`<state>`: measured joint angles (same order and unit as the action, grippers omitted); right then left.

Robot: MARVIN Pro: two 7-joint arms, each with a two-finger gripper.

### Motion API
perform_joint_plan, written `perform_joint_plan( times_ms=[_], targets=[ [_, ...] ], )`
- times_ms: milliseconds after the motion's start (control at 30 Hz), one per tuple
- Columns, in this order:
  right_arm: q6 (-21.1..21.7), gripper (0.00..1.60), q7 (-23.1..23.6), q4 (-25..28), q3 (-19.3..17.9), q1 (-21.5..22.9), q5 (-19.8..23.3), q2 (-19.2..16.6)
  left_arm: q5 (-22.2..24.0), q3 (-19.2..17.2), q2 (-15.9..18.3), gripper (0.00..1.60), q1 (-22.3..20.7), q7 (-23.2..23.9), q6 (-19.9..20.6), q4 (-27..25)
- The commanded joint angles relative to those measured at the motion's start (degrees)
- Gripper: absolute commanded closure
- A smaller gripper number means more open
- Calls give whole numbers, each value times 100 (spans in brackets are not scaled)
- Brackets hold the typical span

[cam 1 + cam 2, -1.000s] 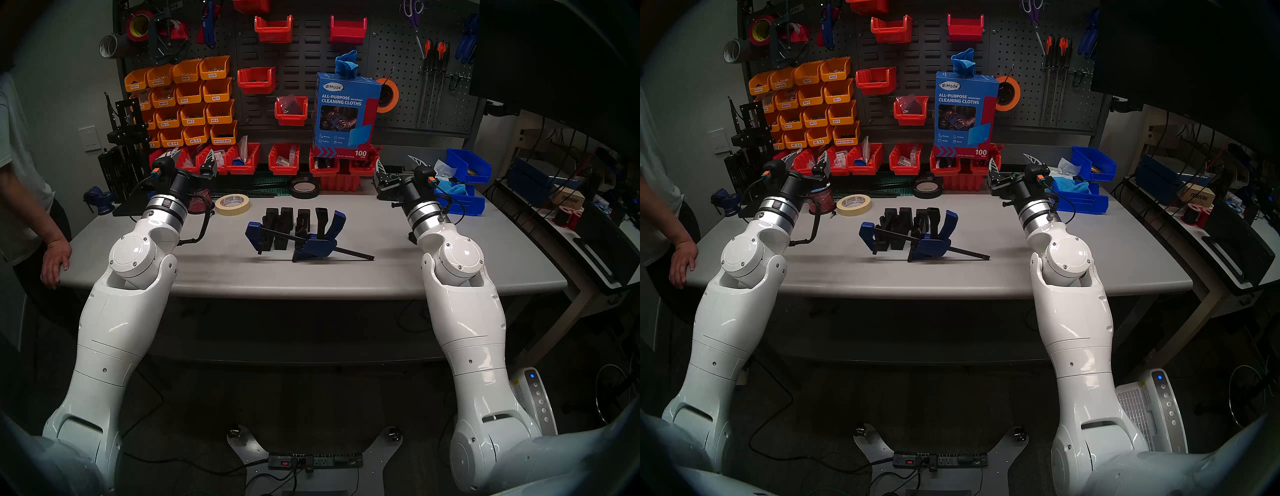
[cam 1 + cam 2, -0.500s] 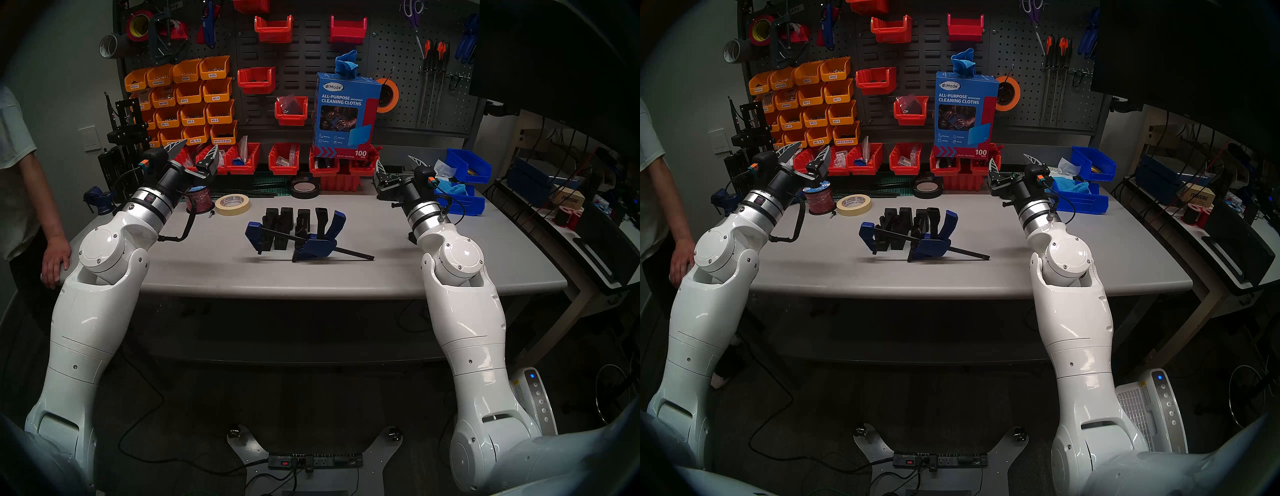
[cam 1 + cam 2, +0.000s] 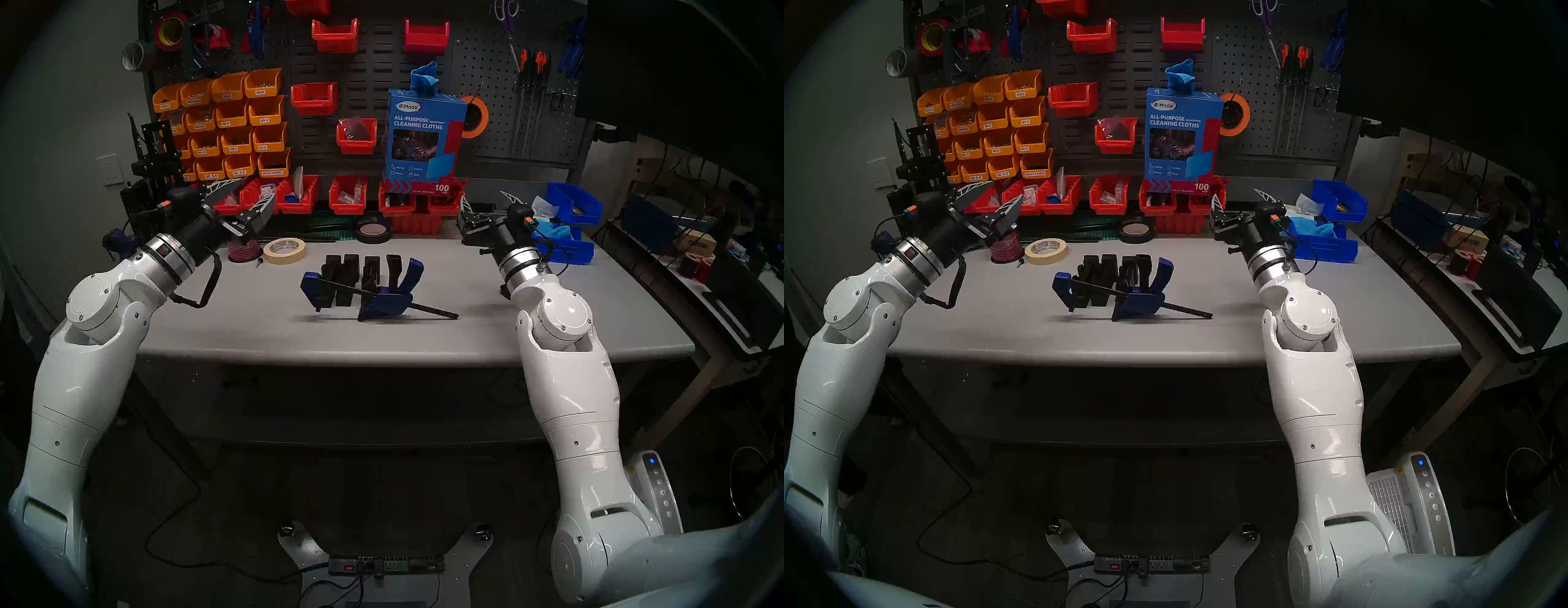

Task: Clamp the two 3D printed pieces together with the clamp

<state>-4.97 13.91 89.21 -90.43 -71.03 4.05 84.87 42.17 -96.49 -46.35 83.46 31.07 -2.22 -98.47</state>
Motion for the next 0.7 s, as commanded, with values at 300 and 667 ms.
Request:
perform_joint_plan(
  times_ms=[300, 667],
  targets=[
    [-36, 0, 9, 195, 4, 153, 3, 0, 423, 183, 507, 0, -571, 1538, -9, 798],
    [-38, 0, 9, 191, 4, 154, 3, 1, 505, 579, 521, 0, -1053, 2358, 73, 1317]
  ],
)
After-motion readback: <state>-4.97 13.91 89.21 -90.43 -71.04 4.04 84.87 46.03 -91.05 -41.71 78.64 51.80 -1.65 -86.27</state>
